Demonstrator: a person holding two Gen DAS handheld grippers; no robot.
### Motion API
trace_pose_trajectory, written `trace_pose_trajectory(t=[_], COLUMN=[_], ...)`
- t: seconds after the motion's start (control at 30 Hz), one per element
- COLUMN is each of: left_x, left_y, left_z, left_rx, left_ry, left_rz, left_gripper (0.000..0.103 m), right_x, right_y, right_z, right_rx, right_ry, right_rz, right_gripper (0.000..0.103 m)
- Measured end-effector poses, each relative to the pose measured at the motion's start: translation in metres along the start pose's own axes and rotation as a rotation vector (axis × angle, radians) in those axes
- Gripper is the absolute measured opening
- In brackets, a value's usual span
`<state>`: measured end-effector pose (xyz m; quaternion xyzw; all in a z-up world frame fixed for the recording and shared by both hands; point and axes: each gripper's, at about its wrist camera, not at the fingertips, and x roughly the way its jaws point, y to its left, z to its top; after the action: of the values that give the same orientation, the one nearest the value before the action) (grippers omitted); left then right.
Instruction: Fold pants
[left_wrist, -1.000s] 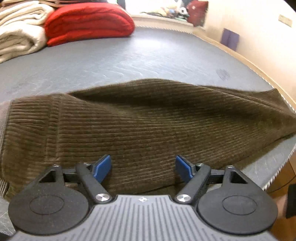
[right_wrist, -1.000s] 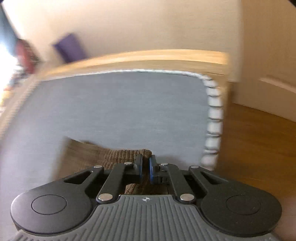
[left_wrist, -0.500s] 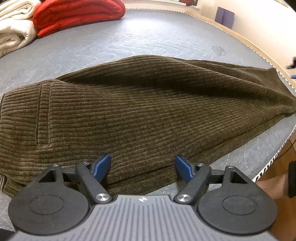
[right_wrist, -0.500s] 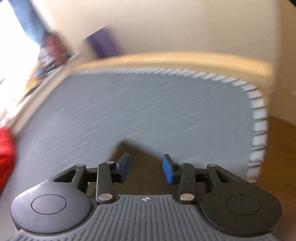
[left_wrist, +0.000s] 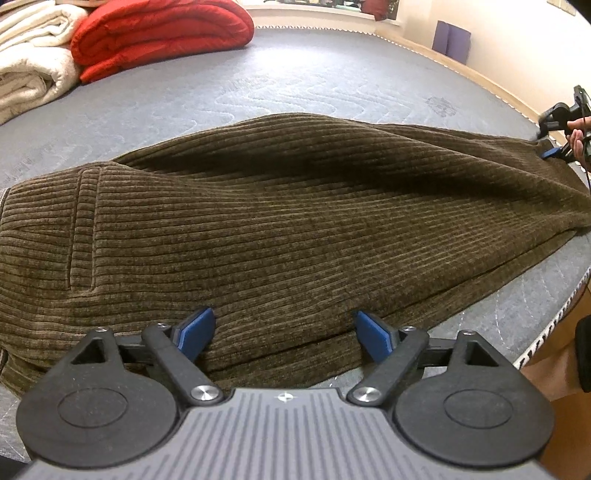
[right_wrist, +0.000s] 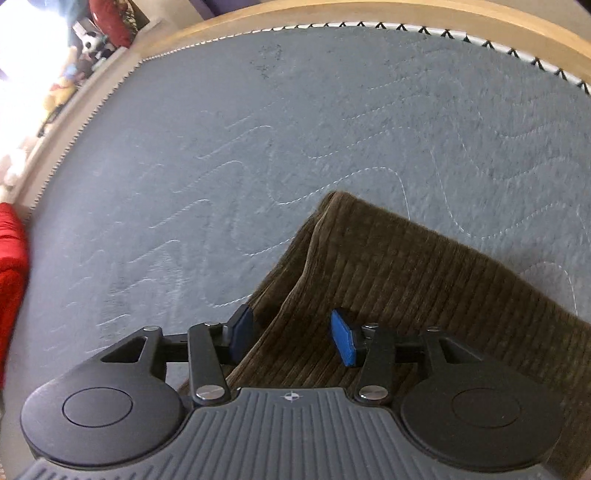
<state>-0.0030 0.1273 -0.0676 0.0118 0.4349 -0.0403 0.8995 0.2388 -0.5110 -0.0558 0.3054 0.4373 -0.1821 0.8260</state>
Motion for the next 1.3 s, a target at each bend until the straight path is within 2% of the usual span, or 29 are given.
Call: trace_pose_trajectory(t=[0.03, 0.07, 0.1, 0.17, 0.23, 0.3, 0.33, 0.37, 0.4, 0.43, 0.5, 0.53, 0.6, 0.63, 0.67, 0.73, 0.9, 0.97, 1.03, 1.1, 1.2, 1.3], left_x=[0.001, 0.002, 0.002, 0.002, 0.001, -0.001, -0.002, -0.004, -0.006, -0.009, -0.015, -0.017, -0.017, -0.016, -0.01, 0.009, 0.006, 0.004, 0.005, 0.007, 0.007, 0.004], left_y=[-0.001, -0.002, -0.003, -0.003, -0.002, -0.002, -0.002, -0.001, 0.0, 0.002, 0.004, 0.007, 0.013, 0.014, 0.016, 0.018, 0.011, 0.01, 0.011, 0.013, 0.013, 0.016], left_z=[0.0, -0.001, -0.001, -0.002, -0.001, -0.001, -0.001, 0.0, 0.001, 0.002, 0.006, 0.007, 0.01, 0.011, 0.012, 0.009, 0.015, 0.015, 0.017, 0.013, 0.015, 0.015], left_rx=[0.002, 0.005, 0.007, 0.007, 0.003, 0.002, 0.001, -0.004, -0.01, -0.016, -0.036, -0.052, -0.085, -0.097, -0.101, -0.092, -0.054, -0.053, -0.058, -0.065, -0.089, -0.103], left_ry=[-0.003, -0.007, -0.01, -0.013, -0.016, -0.033, -0.038, -0.05, -0.065, -0.083, -0.128, -0.146, -0.161, -0.153, -0.117, -0.002, -0.036, -0.047, -0.04, -0.017, -0.014, -0.023], left_rz=[0.005, 0.01, 0.012, 0.01, 0.002, -0.005, -0.002, -0.004, -0.011, -0.014, -0.01, -0.01, -0.002, 0.006, 0.025, 0.049, 0.071, 0.051, 0.035, 0.035, 0.027, 0.019], left_gripper=[0.088, 0.088, 0.088, 0.088, 0.088, 0.085, 0.084, 0.083, 0.082, 0.081, 0.081, 0.081, 0.079, 0.078, 0.076, 0.076, 0.076, 0.076, 0.076, 0.076, 0.077, 0.077], right_x=[0.003, 0.005, 0.008, 0.006, -0.012, -0.032, -0.035, -0.035, -0.032, -0.024, -0.008, -0.009, -0.023, -0.031, -0.039, -0.058, -0.098, -0.107, -0.113, -0.113, -0.11, -0.107], right_y=[0.004, 0.01, 0.014, 0.025, 0.02, 0.019, 0.019, 0.02, 0.018, 0.013, -0.003, -0.011, -0.021, -0.024, -0.026, -0.032, -0.08, -0.1, -0.125, -0.145, -0.156, -0.155], right_z=[0.001, 0.002, 0.003, 0.006, 0.016, 0.026, 0.029, 0.03, 0.03, 0.03, 0.028, 0.026, 0.025, 0.025, 0.024, 0.021, 0.012, 0.004, -0.008, -0.019, -0.031, -0.034], right_rx=[-0.032, -0.078, -0.112, -0.152, -0.061, -0.033, -0.044, -0.057, -0.067, -0.067, -0.021, 0.009, 0.051, 0.053, 0.045, 0.027, 0.071, 0.089, 0.127, 0.165, 0.193, 0.199], right_ry=[-0.014, -0.02, -0.026, -0.05, -0.151, -0.317, -0.344, -0.357, -0.356, -0.302, -0.161, -0.145, -0.181, -0.2, -0.214, -0.239, -0.251, -0.235, -0.187, -0.119, -0.064, -0.053], right_rz=[-0.05, -0.113, -0.137, -0.175, -0.116, -0.031, -0.013, -0.036, -0.1, -0.151, -0.161, -0.159, -0.16, -0.145, -0.126, -0.098, -0.047, -0.049, -0.057, -0.023, 0.021, 0.058], right_gripper=[0.016, 0.014, 0.005, 0.003, 0.003, 0.003, 0.0, 0.0, 0.002, 0.004, 0.004, 0.004, 0.006, 0.012, 0.016, 0.03, 0.032, 0.032, 0.034, 0.035, 0.035, 0.035])
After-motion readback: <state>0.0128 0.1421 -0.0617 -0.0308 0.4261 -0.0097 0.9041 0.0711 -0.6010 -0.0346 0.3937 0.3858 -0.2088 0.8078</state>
